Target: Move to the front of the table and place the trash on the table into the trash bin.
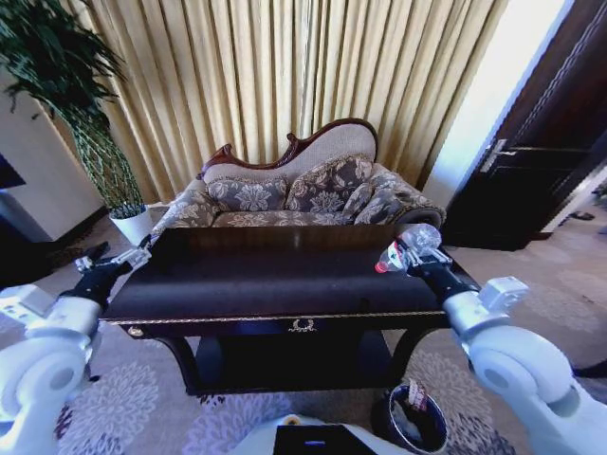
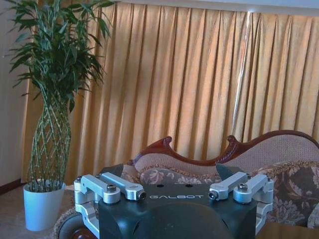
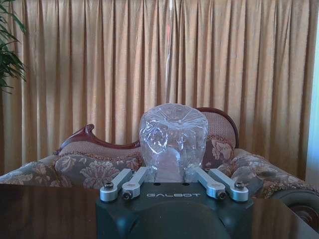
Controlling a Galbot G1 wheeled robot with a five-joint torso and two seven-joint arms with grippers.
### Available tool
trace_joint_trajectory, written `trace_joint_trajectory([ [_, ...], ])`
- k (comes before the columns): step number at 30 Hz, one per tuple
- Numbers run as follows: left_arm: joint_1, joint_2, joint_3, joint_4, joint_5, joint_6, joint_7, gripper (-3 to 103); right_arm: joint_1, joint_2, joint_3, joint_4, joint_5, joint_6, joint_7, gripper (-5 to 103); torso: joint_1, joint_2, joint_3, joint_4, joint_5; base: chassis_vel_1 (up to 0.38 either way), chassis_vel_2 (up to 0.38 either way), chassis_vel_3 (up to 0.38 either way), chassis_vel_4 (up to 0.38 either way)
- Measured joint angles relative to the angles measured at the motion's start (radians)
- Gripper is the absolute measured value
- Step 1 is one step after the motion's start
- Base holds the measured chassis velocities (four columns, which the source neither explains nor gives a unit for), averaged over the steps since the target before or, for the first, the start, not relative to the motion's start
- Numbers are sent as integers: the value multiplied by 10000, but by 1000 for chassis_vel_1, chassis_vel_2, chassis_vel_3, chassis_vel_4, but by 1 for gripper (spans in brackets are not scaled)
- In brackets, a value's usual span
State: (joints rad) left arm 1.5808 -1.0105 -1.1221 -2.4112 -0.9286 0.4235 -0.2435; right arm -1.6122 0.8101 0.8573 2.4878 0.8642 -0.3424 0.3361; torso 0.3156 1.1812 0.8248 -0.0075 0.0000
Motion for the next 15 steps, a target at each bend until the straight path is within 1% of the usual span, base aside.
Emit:
trace_joint_trajectory([
  [4, 74, 42, -101, -47, 23, -24, 2, 100, -100, 158, 12, 99, -63, 10, -5, 24, 1, -1, 0, 1, 0, 43, -44, -43, 51],
  [9, 129, 56, -166, -59, 142, -67, 48, 100, -278, 526, -63, 150, -452, 50, -204, 24, 1, -1, 0, 1, 0, 94, -100, -76, 92],
  [15, 209, 30, -110, -64, 346, -157, 157, 100, -380, 597, -42, 149, -600, 179, -276, 24, 0, -1, -1, 1, -1, 121, -127, -122, 119],
])
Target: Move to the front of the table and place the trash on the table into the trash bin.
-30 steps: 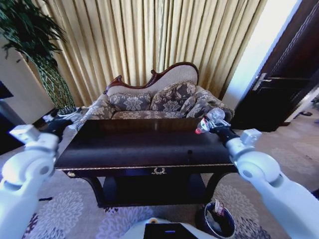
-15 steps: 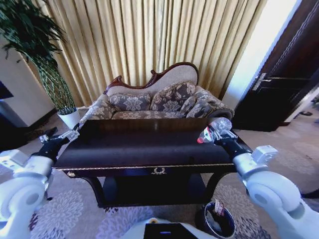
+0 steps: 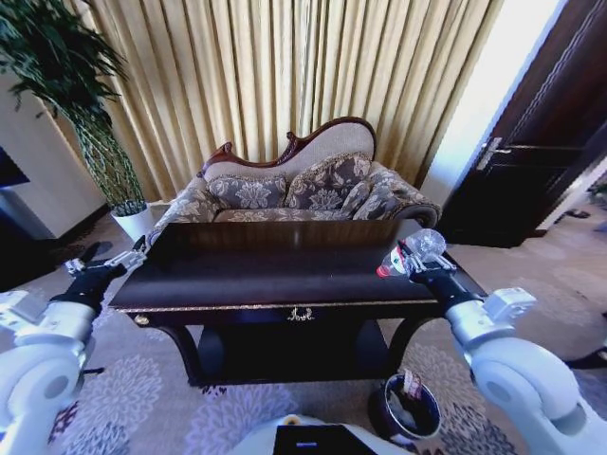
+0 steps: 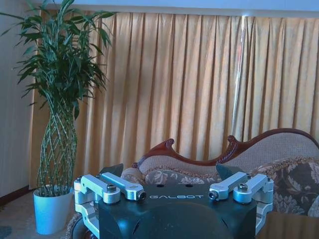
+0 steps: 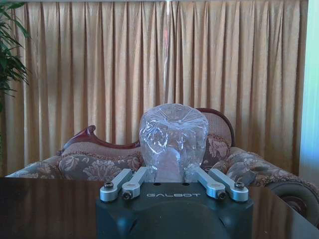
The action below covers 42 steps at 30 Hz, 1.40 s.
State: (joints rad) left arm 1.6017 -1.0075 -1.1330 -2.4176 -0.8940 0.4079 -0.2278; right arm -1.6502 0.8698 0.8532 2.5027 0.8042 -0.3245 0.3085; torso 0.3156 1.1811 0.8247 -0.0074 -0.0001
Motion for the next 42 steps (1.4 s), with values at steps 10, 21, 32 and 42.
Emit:
trace_joint_trajectory([
  [10, 14, -81, 102, 97, 216, -138, 195, 100, 48, 38, -25, -12, -37, 21, -9, 24, 0, 0, 0, 0, 1, 119, -113, -116, 109],
  [21, 18, -227, 279, 18, 380, -61, 209, 100, 74, 111, -191, -81, -296, 64, -30, 24, -1, 0, 0, 0, 0, 116, -106, -113, 109],
  [32, 50, -15, -379, 109, 311, 1399, 1830, 100, -136, 723, -701, -883, -1625, 203, -441, 24, 1, -1, 2, -1, 0, 39, -39, -33, 40],
  [42, 113, -231, -331, 210, 343, 2059, 1824, 100, -32, 1502, -1608, -3358, -2688, 21, -520, 24, 0, -1, 0, -2, 0, 0, 0, 0, 0],
])
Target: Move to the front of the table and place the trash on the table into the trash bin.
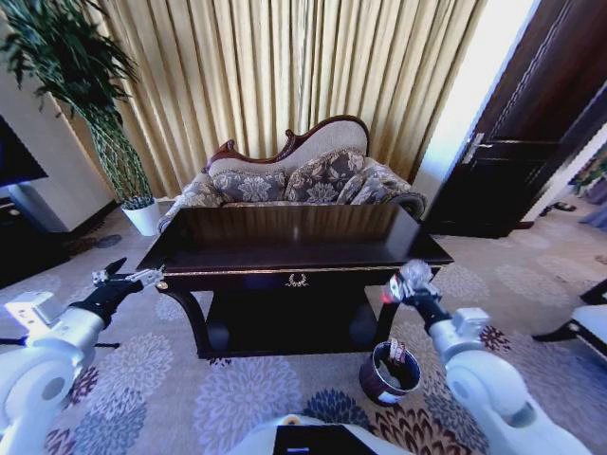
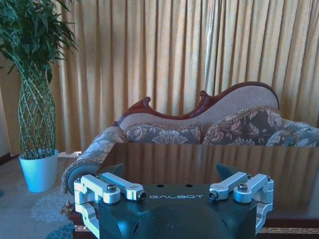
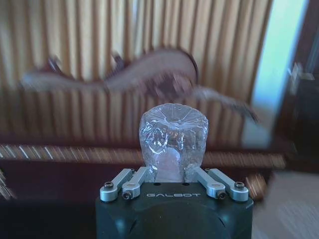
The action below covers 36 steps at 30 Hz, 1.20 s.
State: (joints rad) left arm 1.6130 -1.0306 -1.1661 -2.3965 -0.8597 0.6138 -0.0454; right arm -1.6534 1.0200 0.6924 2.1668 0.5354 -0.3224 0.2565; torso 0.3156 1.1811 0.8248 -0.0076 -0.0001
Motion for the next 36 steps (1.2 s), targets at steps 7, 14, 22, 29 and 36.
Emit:
trace_joint_trajectory([
  [7, 123, -128, 0, 19, 239, -28, 50, 100, 1004, 509, -764, -2945, -901, 700, 87, 24, 1, -1, 1, 3, 4, 0, 0, 0, 0],
  [14, 180, -209, -34, -205, 402, -141, 98, 100, 2105, 1000, -1052, -6042, -1900, 2273, 246, 24, 1, 0, 0, 4, 2, 0, 0, 0, 0],
  [22, 110, -224, 147, -340, 539, -180, 96, 100, 2914, 1491, -999, -8844, -2402, 3615, 573, 24, 1, -1, 1, 2, 3, 0, 0, 0, 0],
  [29, 159, -197, 124, -401, 576, -195, 77, 100, 3101, 1597, -986, -9335, -2504, 3680, 741, 30, 0, 0, 0, 3, 0, 0, 0, 0, 0],
  [36, 87, -177, 173, -371, 576, -205, 70, 100, 3102, 1561, -998, -9172, -2432, 3644, 840, 51, 0, 0, 0, 3, 0, 0, 0, 0, 0],
])
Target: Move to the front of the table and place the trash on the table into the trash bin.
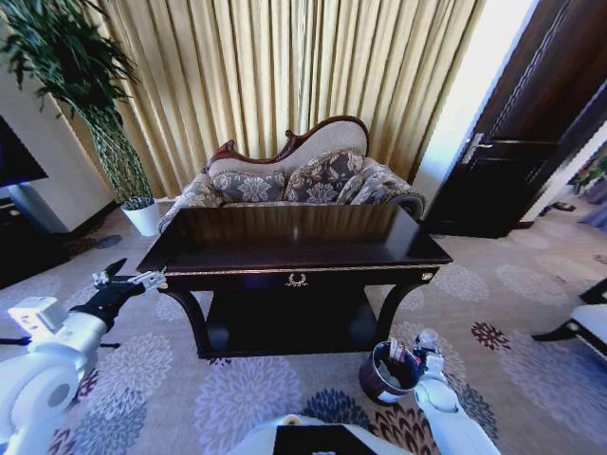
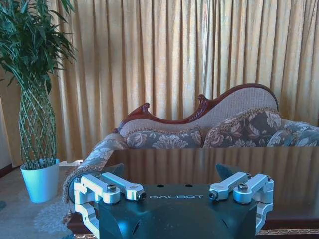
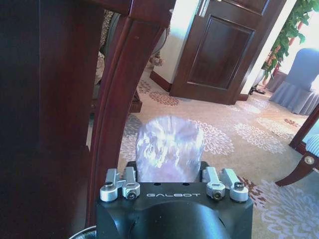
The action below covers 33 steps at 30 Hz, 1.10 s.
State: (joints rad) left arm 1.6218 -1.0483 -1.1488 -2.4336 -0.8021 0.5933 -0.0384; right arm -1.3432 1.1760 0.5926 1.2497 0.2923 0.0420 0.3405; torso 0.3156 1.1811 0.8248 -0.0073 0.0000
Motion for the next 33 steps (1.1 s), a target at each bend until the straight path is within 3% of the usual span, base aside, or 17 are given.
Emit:
trace_joint_trajectory([
  [2, -13, -15, 53, 6, 3, -29, -3, 100, -34, -39, -9, 75, 6, -25, 27, 68, 0, 0, 0, -1, -1, 0, 0, 0, 0],
  [7, -8, 2, 57, 59, 20, -118, -4, 100, -79, -43, -7, 101, 10, -44, 51, 84, 0, 0, 0, -1, 1, 0, 0, 0, 0],
  [9, -11, 10, 58, 74, 21, -125, -3, 100, -101, -42, -2, 135, 11, -47, 57, 84, 0, 0, 0, 0, 1, 0, 0, 0, 0],
  [11, -41, 31, 65, 103, 22, -130, -2, 100, -172, -40, 10, 262, 20, -65, 64, 98, 0, 0, 0, -1, 0, 0, 0, 0, 0],
  [12, -58, 31, 81, 118, 22, -130, -2, 100, -195, -40, 11, 304, 24, -72, 65, 100, 0, 1, 0, -1, 0, 0, 0, 0, 0],
  [26, -135, -103, 282, 188, 70, -131, 30, 100, -453, 45, 49, 682, 116, -222, 66, 100, 0, 0, 0, -1, 0, 0, 0, 0, 0],
  [31, -144, -104, 256, 198, 75, -140, 70, 100, -851, -3, 89, 1666, 388, -713, 19, 100, 0, 0, 0, -1, 2, 0, 0, 0, 0],
  [33, -133, -104, 186, 198, 75, -164, 123, 100, -1371, -180, 224, 3211, 868, -1277, -260, 100, 0, 0, 0, -2, 2, 0, 0, 0, 0],
])
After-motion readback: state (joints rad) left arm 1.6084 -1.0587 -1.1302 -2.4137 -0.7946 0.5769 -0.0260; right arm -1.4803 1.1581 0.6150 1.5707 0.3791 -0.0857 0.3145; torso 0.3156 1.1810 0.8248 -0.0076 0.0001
